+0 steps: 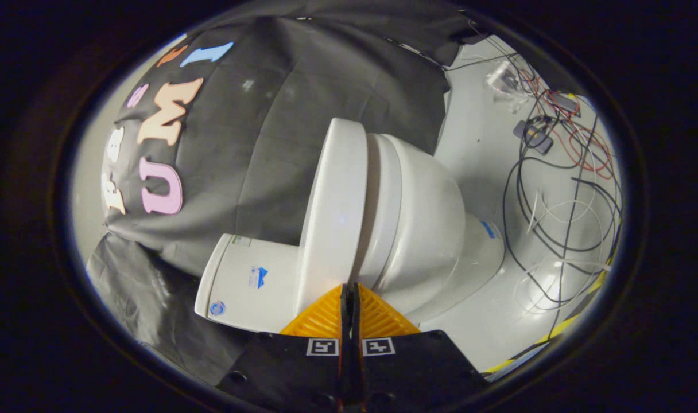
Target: Open the toilet lid.
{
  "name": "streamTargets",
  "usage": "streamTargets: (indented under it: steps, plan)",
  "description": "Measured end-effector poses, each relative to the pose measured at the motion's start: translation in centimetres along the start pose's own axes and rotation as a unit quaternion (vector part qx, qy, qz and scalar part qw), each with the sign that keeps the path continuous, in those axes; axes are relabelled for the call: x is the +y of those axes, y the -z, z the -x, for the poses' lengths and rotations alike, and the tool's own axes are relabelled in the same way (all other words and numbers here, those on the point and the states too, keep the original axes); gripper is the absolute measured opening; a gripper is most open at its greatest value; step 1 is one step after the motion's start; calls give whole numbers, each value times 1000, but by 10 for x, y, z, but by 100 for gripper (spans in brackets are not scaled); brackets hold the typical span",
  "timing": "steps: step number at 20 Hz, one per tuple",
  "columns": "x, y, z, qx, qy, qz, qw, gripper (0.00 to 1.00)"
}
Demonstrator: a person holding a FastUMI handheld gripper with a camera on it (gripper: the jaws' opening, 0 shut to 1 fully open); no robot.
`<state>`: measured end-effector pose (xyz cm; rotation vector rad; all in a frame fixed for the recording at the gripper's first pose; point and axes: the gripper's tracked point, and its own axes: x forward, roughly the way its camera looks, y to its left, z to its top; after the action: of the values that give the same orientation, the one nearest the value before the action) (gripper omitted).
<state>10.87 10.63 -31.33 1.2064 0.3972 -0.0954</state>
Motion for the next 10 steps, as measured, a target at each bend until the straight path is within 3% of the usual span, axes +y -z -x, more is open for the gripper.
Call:
streamTargets:
  steps: [10]
  plan:
    - [20,-5,5,-5,37,14,999,1]
